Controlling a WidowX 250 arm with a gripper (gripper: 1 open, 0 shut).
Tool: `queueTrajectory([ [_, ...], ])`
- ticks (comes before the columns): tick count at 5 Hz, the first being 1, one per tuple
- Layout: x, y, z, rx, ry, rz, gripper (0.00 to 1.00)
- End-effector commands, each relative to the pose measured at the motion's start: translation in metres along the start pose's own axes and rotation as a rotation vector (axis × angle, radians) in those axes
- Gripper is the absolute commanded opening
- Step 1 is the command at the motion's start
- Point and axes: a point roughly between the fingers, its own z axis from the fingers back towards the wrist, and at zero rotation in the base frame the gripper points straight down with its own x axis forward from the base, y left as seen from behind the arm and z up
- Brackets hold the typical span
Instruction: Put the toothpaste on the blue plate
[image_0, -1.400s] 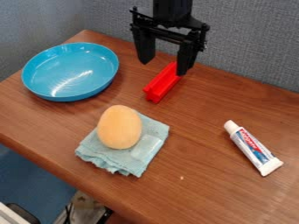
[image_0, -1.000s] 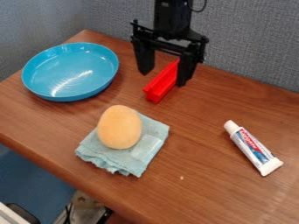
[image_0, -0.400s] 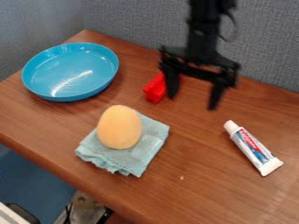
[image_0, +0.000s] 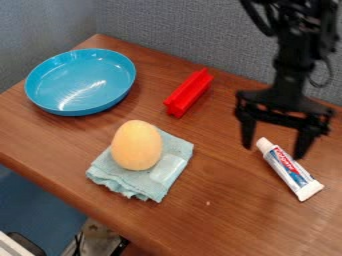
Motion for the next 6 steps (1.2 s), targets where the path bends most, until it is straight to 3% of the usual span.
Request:
queueTrajectory([
  [1,0.0,-0.026,0.006,-0.044,-0.055,0.081,1.0],
  [3,0.001,-0.041,0.001,-0.062,-0.081,0.25,1.0],
  [6,0.014,-0.047,-0.01,-0.054,-0.096,0.371,1.0],
])
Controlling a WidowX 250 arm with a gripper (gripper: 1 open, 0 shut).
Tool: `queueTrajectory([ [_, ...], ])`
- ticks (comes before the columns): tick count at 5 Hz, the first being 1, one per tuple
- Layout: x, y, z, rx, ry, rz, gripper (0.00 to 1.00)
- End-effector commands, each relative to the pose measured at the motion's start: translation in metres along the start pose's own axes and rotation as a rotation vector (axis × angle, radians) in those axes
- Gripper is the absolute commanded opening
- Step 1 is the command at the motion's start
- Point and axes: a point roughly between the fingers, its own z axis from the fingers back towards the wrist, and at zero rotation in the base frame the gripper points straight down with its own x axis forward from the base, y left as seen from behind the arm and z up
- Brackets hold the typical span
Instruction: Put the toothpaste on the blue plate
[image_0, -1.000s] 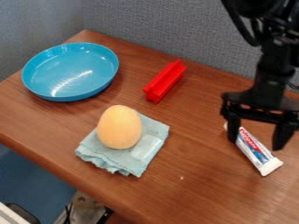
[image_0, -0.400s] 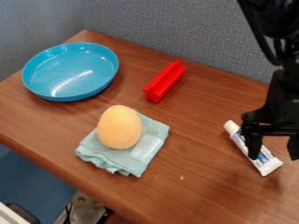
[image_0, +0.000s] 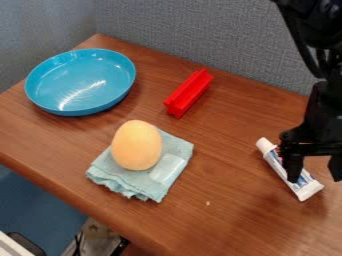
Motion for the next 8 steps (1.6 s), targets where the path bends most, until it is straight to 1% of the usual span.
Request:
queueTrajectory([
  [1,0.0021,-0.0114,0.0139,-0.038,-0.037,0.002,1.0],
  [5,0.0089,-0.0084,0.012,-0.022,-0.068,0.068,1.0],
  [8,0.008,-0.0035,0.0097,0.0,-0.089,0.092,1.0],
])
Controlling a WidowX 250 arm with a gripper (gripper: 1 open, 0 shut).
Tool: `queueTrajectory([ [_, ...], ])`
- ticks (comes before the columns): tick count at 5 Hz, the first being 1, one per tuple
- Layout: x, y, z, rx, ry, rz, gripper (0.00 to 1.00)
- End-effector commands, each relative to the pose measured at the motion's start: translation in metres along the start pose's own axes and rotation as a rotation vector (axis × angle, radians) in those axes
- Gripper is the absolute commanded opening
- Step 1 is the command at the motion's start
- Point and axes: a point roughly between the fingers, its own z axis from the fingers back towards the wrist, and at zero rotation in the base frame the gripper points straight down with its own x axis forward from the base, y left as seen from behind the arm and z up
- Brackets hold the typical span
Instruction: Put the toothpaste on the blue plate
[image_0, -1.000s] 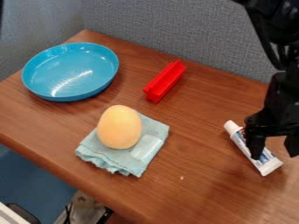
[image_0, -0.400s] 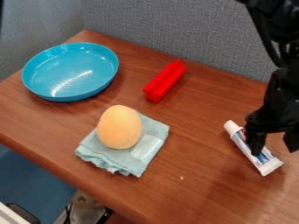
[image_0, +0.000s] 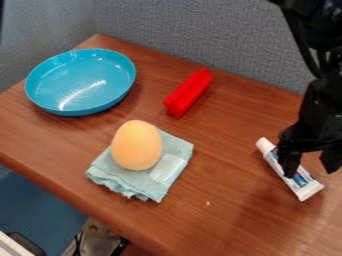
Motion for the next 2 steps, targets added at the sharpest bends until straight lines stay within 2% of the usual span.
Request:
queueTrajectory([
  [1,-0.0046,-0.0052,0.0118,-0.023,-0.027,-0.024,1.0],
  [2,-0.006,-0.0054,0.0114,-0.019,-0.032,-0.027,1.0],
])
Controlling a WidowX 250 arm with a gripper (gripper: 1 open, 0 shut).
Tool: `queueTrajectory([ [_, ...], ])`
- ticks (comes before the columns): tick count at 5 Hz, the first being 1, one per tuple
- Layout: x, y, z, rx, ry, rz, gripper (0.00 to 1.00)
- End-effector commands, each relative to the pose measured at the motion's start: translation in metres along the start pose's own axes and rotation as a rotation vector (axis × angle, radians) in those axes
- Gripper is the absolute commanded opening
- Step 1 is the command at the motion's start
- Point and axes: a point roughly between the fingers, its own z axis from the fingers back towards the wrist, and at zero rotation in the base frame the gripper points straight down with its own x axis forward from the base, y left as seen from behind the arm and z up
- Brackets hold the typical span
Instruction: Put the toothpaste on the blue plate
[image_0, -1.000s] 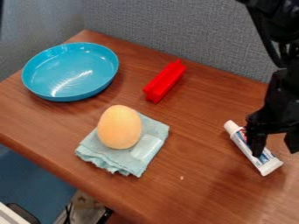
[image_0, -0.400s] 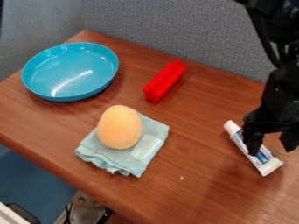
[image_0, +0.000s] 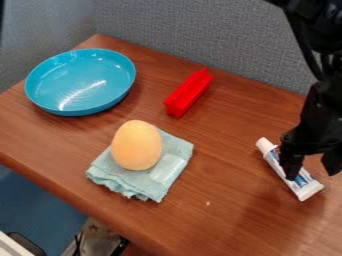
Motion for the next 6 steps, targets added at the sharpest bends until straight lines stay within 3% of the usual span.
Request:
queueTrajectory([
  [1,-0.0012,-0.0029,0.0103,-0.015,-0.031,-0.022,1.0],
  [6,-0.0023,-0.003,0.0092,0.013,-0.064,-0.032,1.0],
])
